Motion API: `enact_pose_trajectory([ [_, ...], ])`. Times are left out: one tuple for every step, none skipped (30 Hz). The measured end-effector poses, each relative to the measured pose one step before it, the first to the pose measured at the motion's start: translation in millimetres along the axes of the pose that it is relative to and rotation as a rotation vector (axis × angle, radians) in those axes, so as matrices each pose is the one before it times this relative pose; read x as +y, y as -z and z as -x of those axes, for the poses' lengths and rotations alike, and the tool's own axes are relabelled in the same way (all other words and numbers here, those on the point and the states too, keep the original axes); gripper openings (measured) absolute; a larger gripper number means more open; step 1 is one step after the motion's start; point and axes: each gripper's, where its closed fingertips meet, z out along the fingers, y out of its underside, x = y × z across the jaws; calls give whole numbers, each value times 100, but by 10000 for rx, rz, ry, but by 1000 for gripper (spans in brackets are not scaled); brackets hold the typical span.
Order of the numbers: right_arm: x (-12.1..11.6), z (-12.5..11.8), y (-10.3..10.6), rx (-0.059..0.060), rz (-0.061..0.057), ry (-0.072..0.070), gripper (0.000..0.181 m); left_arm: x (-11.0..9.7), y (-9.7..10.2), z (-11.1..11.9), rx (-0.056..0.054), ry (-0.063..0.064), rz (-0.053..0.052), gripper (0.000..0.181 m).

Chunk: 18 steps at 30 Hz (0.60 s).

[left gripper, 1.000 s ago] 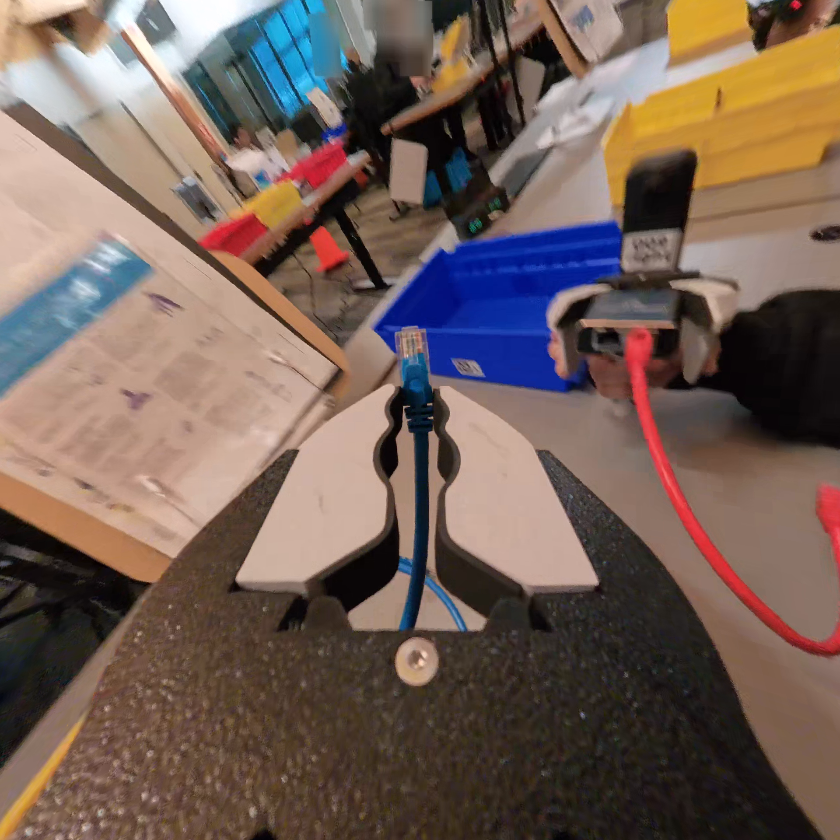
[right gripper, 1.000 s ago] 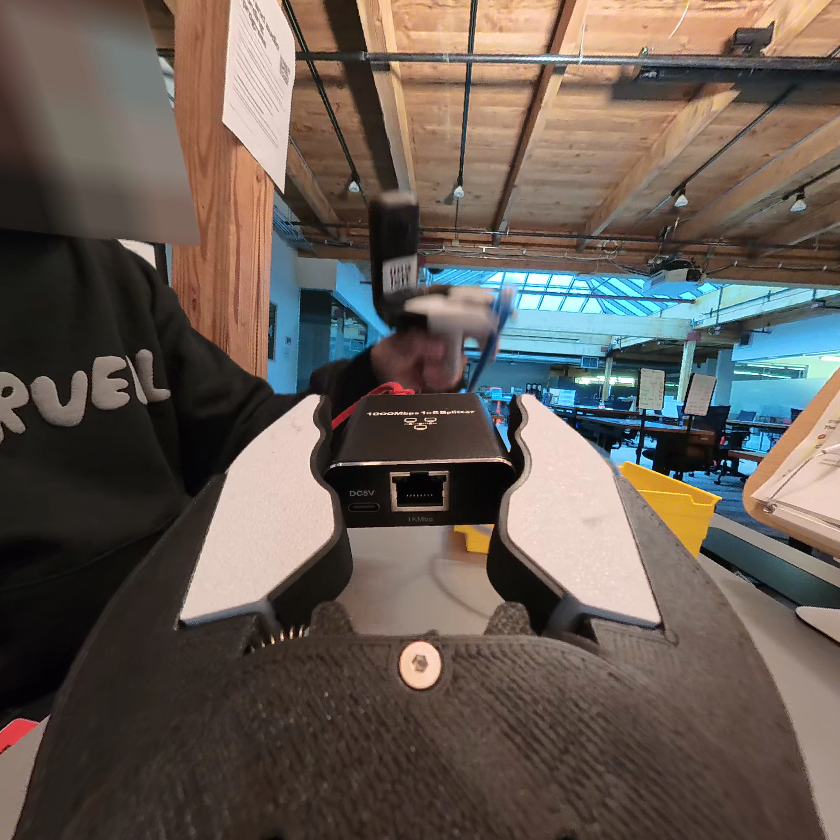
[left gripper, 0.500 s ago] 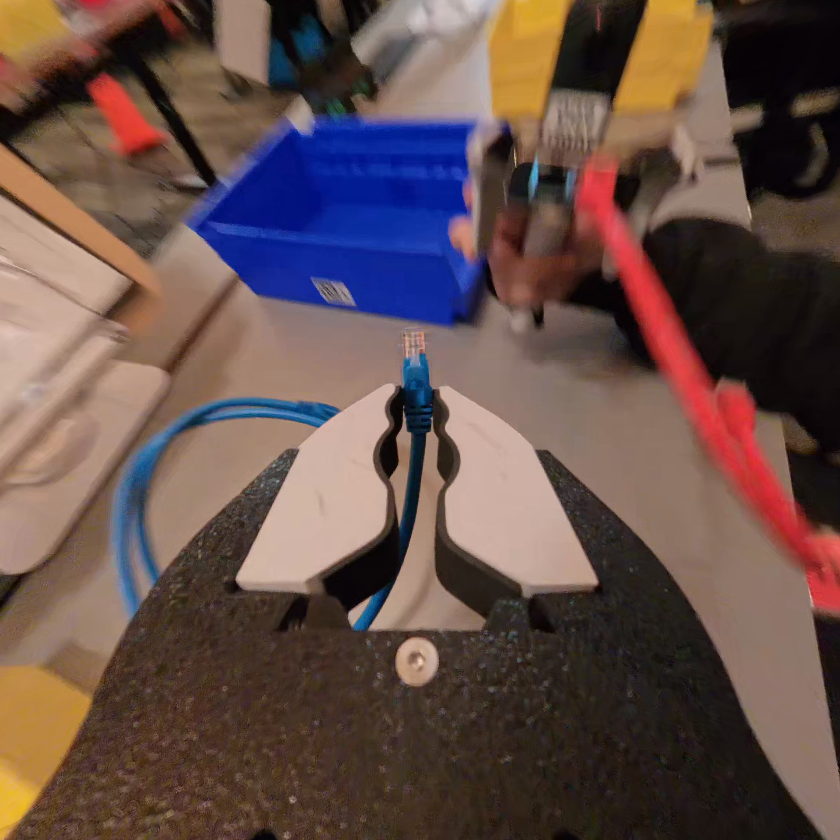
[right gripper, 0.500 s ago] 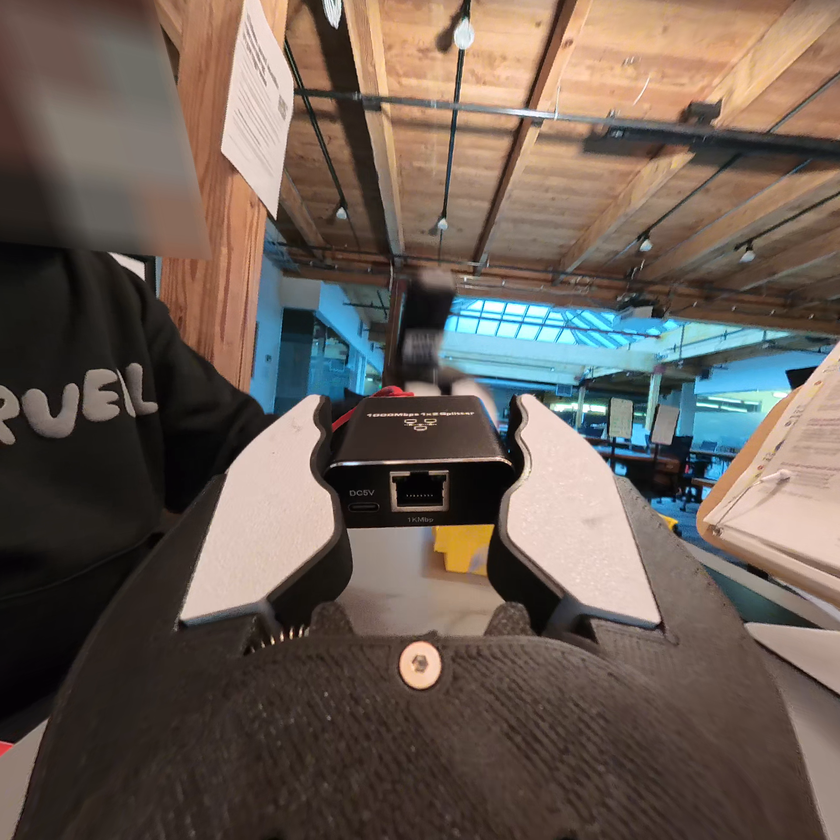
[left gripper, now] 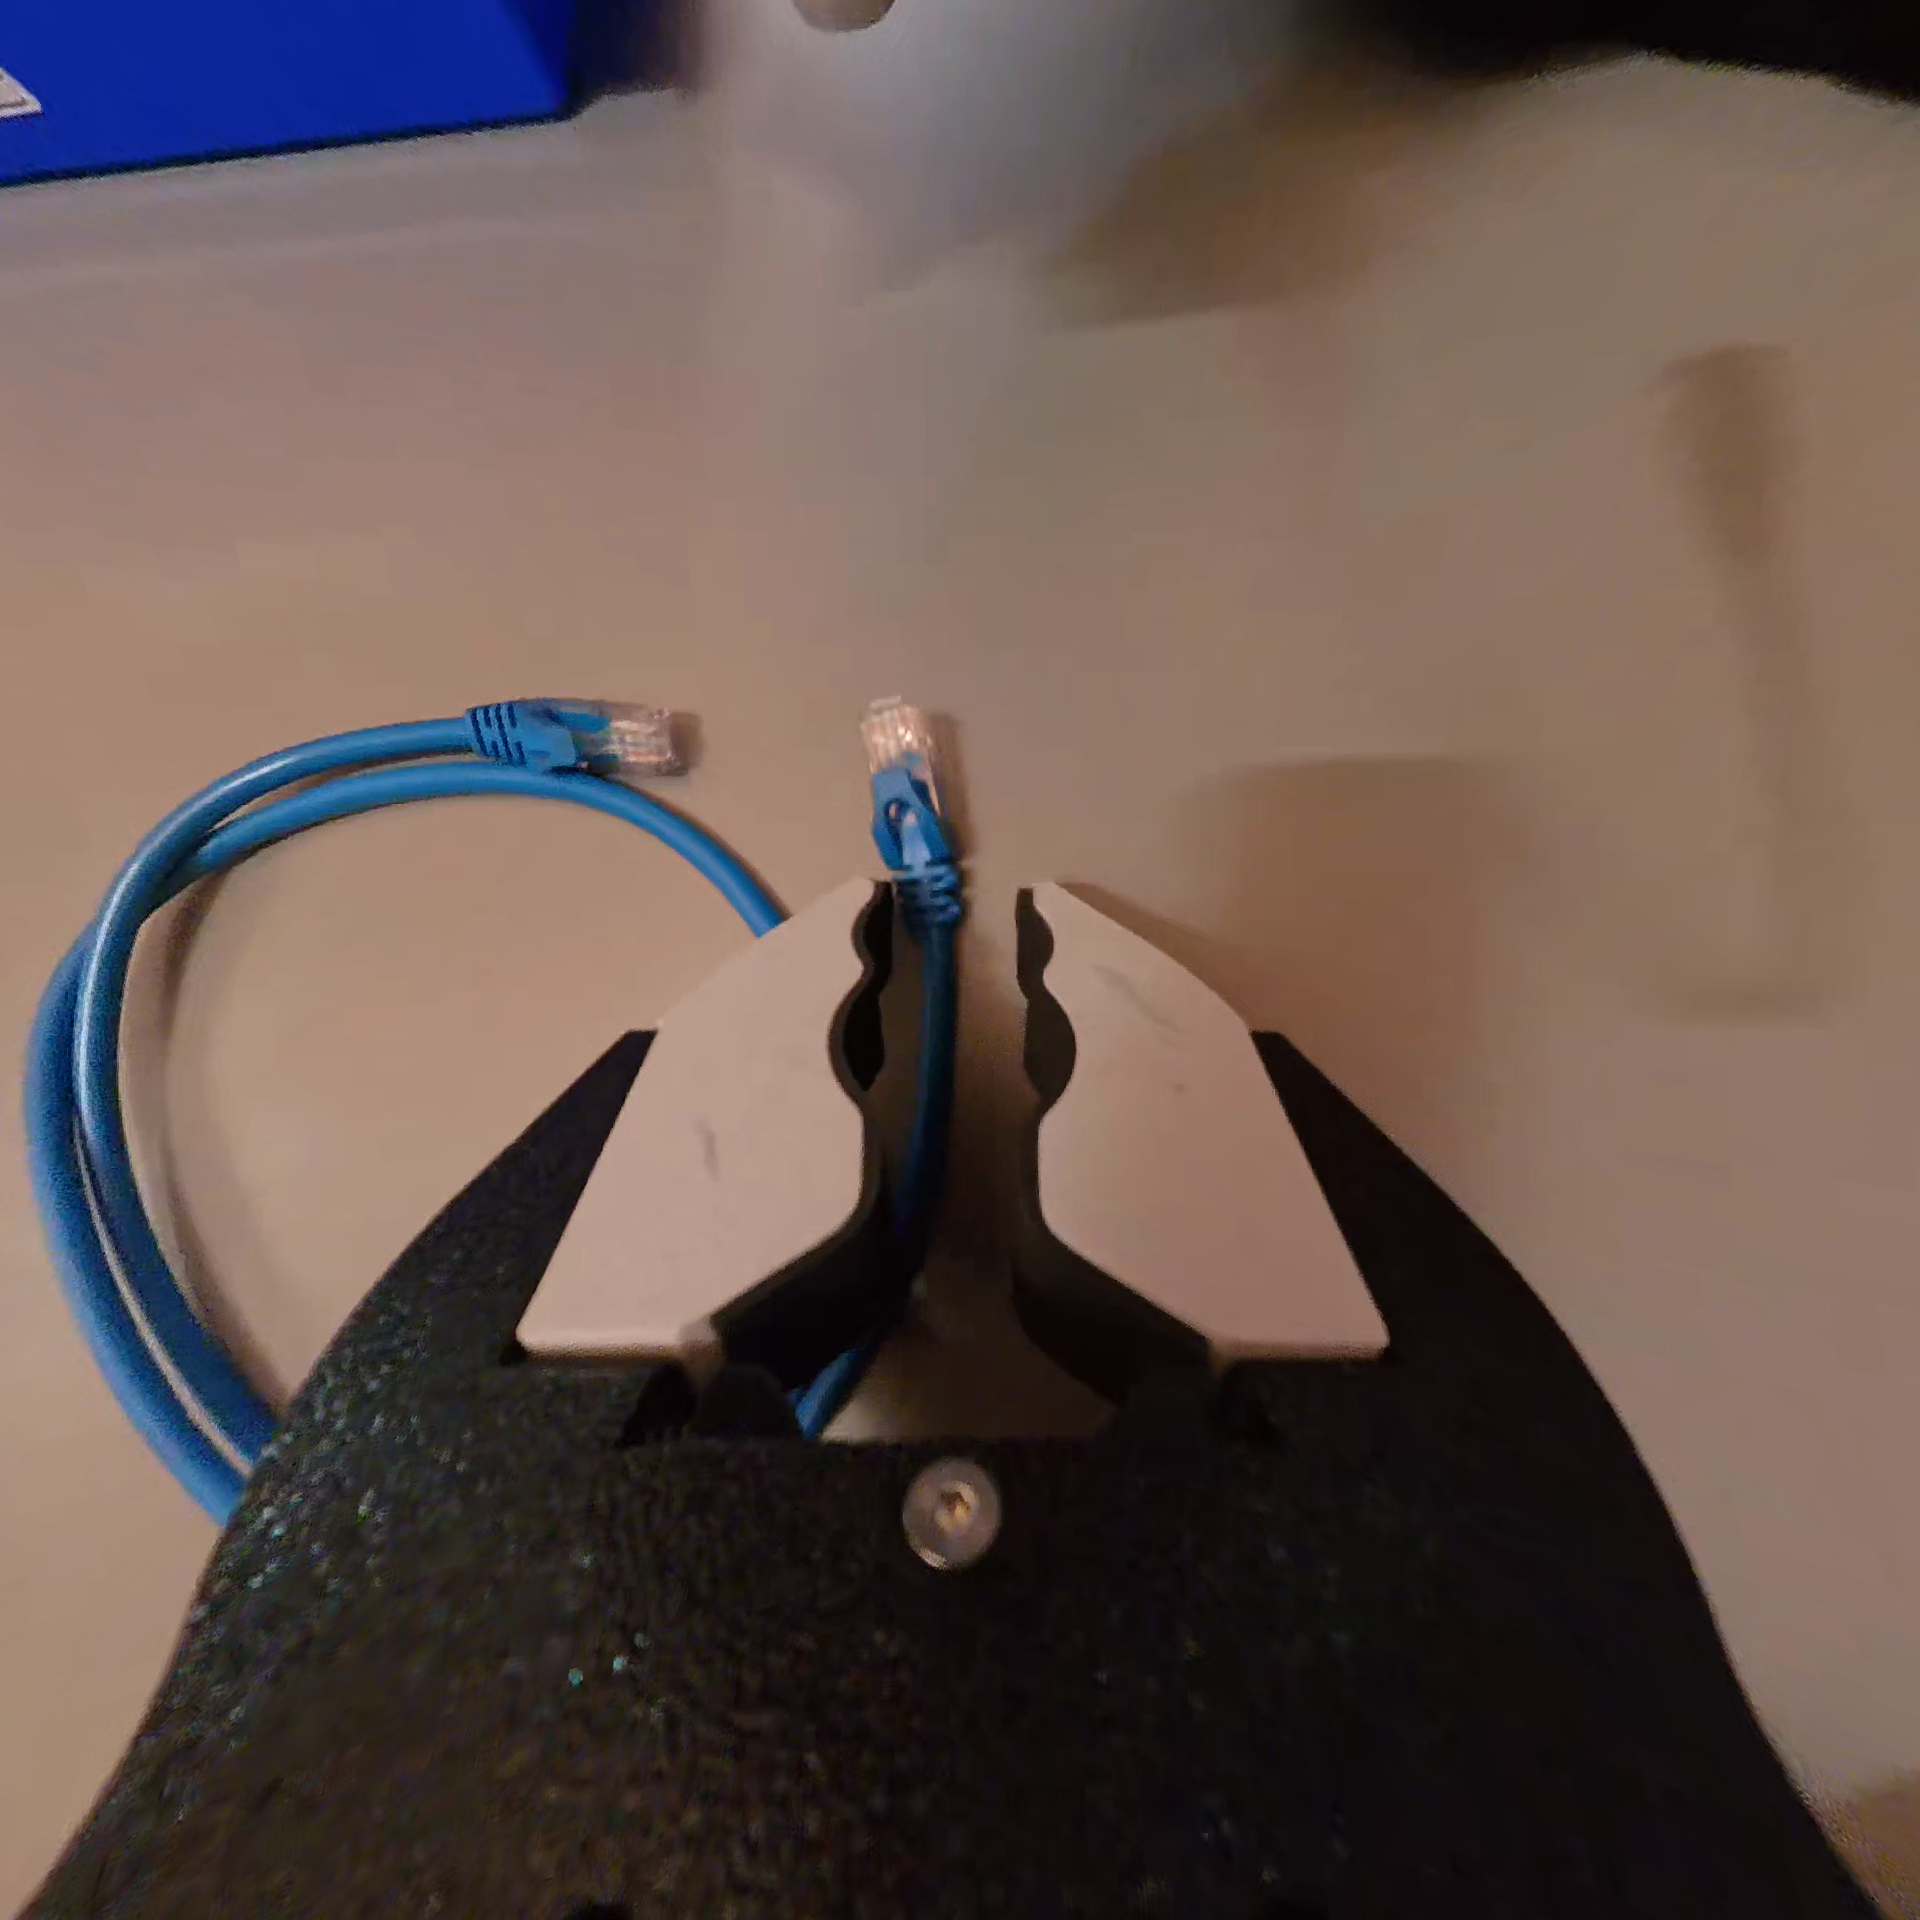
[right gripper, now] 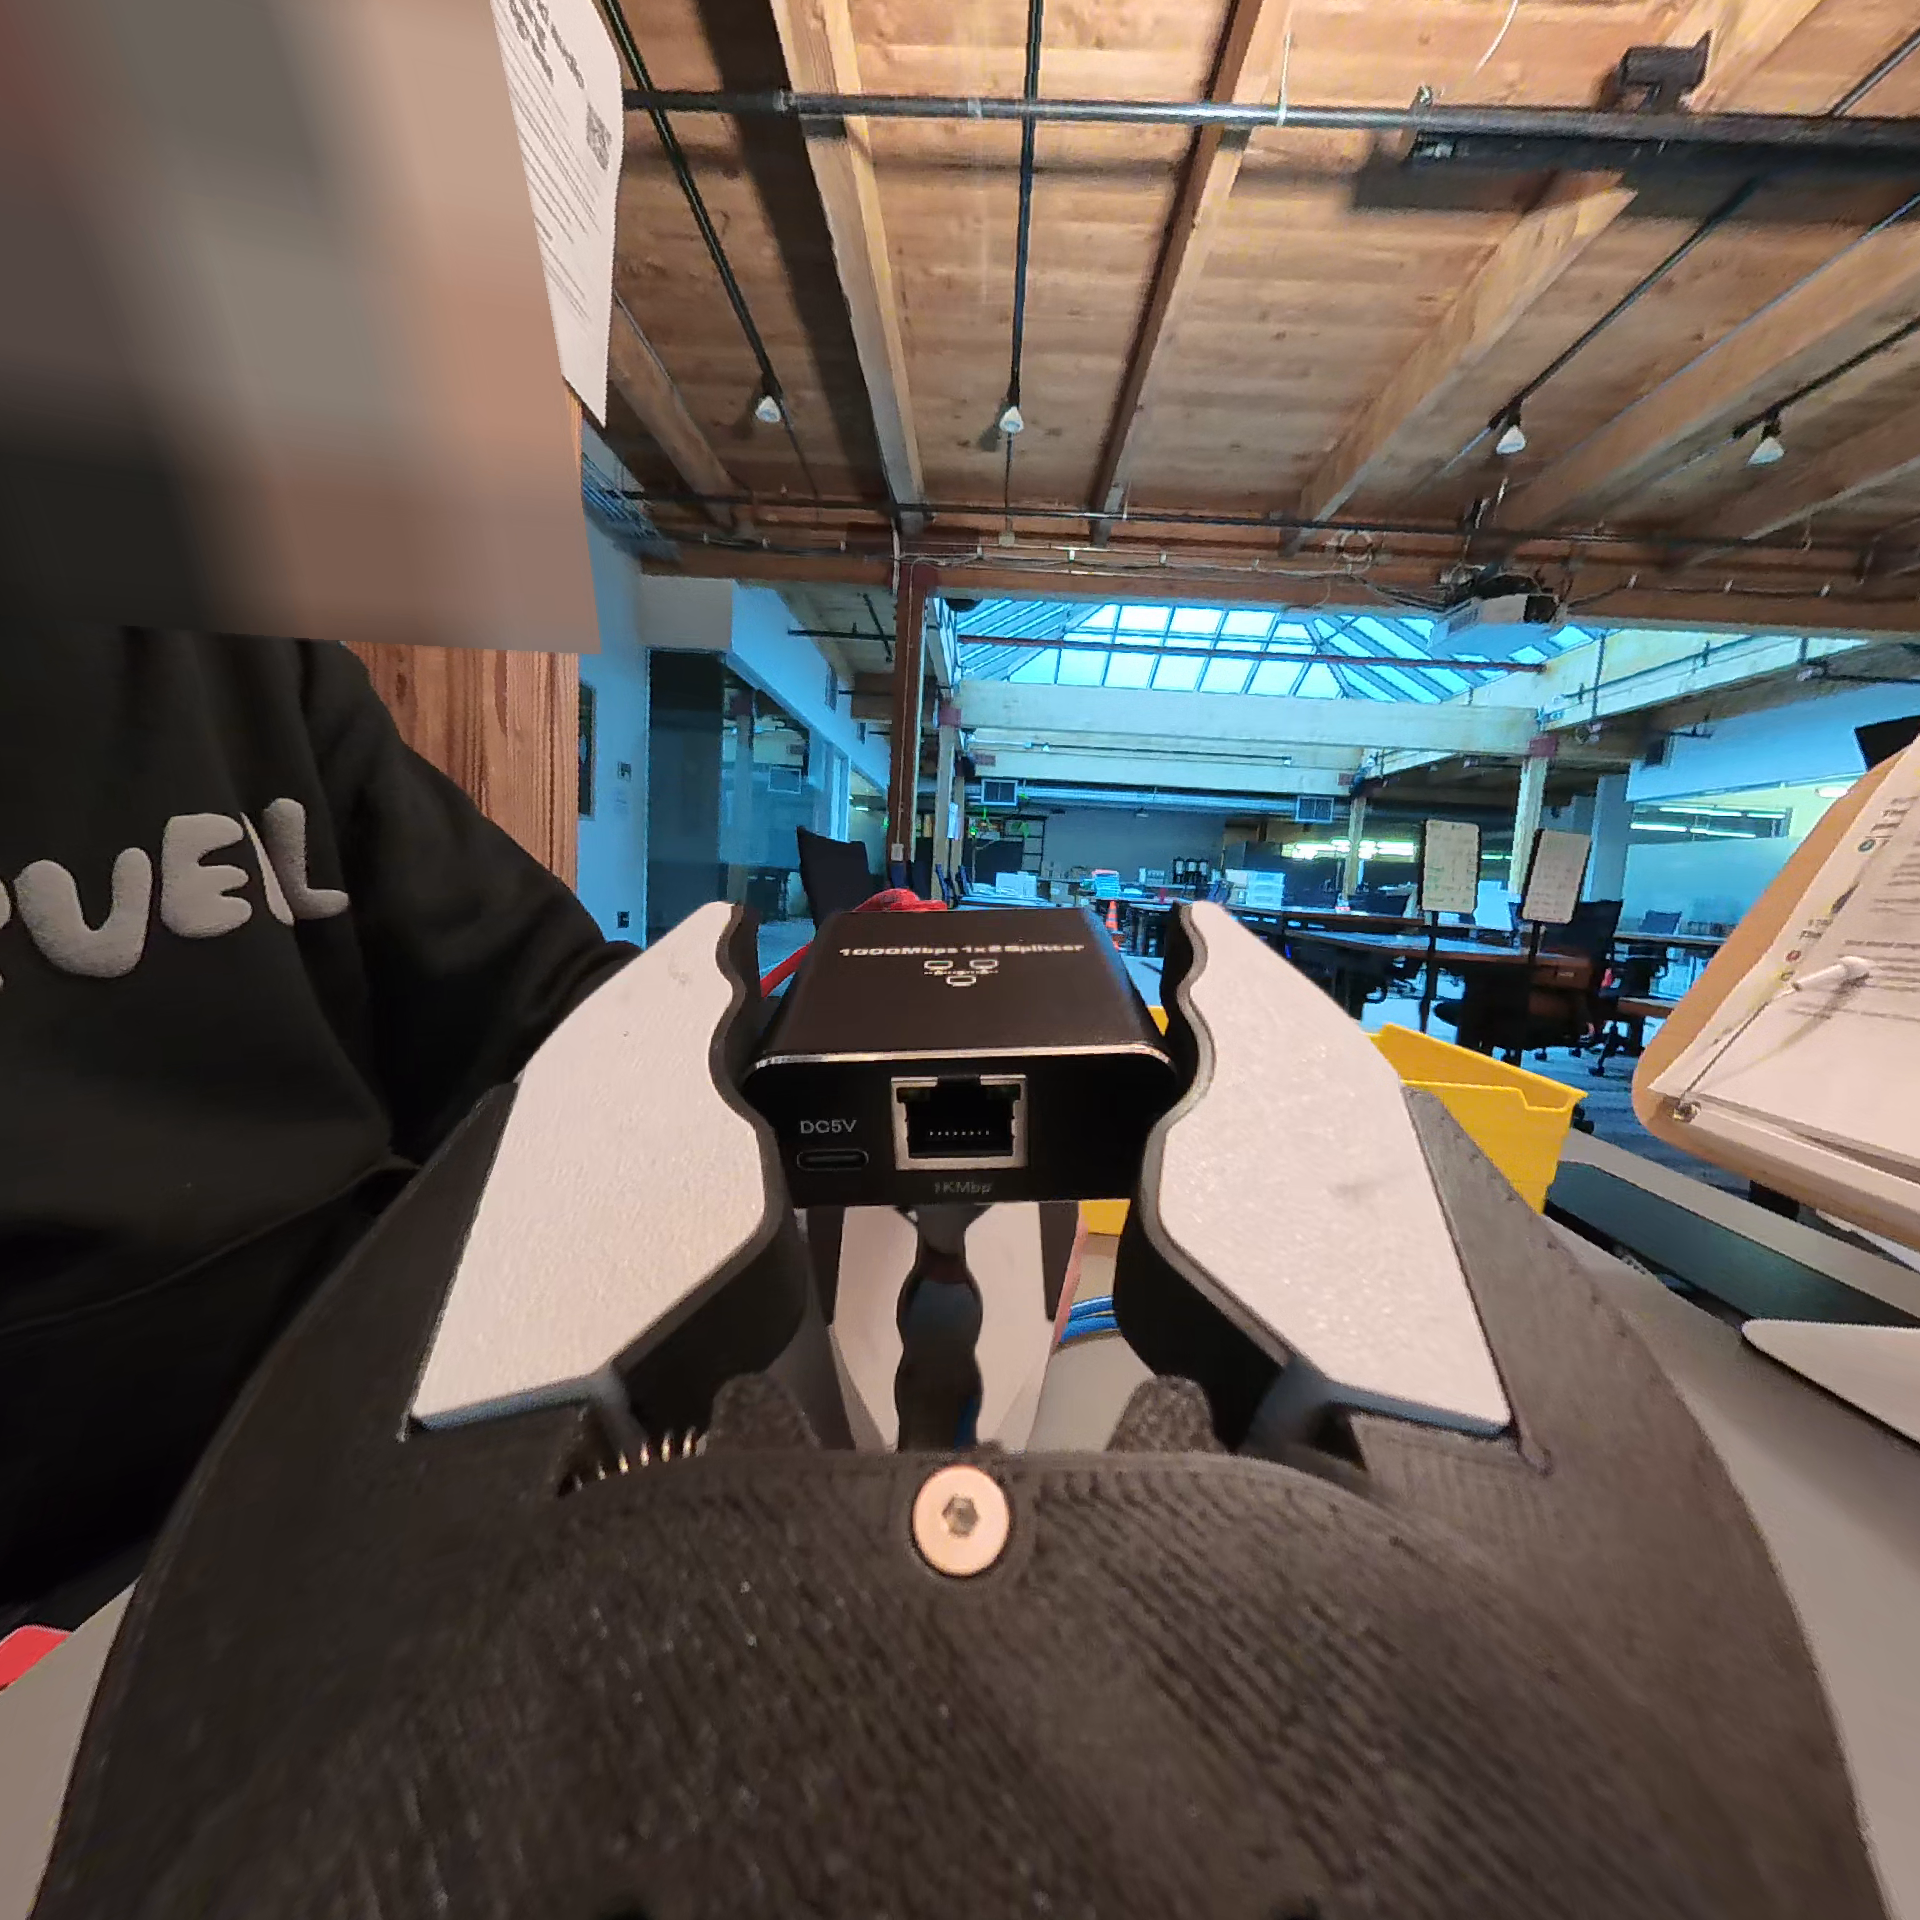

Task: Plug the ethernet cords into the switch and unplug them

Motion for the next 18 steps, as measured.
enact_pose_trajectory([
  [-11, 21, -4, -21, -16, -22, 75, 193, 157, -69, 24, 45, 121, 22],
  [33, -27, 2, 16, 20, 13, 75, 144, 106, -20, -16, 121, 92, 23],
  [53, -32, 13, 22, 29, 11, 75, 51, 18, 19, -44, 178, 36, 23],
  [14, -4, 9, -6, 4, -14, 75, -18, -33, -55, 6, 195, -11, 22],
  [-12, 7, -5, -13, -16, -16, 75, -43, -70, -38, 9, 216, -42, 21],
  [29, 10, -16, -1, 6, -2, 75, -50, -63, 88, -57, 257, -53, 21],
  [80, -14, -17, 6, 29, -2, 75, -35, -82, 222, -134, 295, -81, 17],
  [105, 14, -27, -19, 33, -28, 75, -44, -74, 258, -156, 280, -147, 16],
  [147, -2, -39, -11, 48, -29, 75, -45, -48, 204, -124, 202, -191, 15],
  [183, 0, -72, -7, 74, -15, 75, -28, -5, 161, -131, 78, -166, 13],
  [206, -1, -89, -16, 76, -20, 75, -30, 12, 177, -199, -35, -120, 12],
  [247, -17, -106, -15, 89, -28, 75, -30, 20, 64, -119, -9, -77, 11],
  [269, -38, -120, -3, 93, -23, 75, -13, 45, 107, -86, 29, -31, 10],
  [316, -45, -126, -18, 107, -58, 75, -39, 129, 247, -113, -18, -39, 9],
  [314, -57, -110, -2, 92, -56, 75, -184, 327, 315, -49, -53, -71, 9],
  [337, -66, -96, -13, 91, -85, 75, -314, 548, 391, 15, -105, -67, 9],
  [374, -75, -76, -15, 108, -102, 75, -377, 752, 677, -113, -162, -1, 8],
  [410, -111, -86, 22, 137, -64, 75, -345, 854, 717, -85, -244, 130, 9],
])
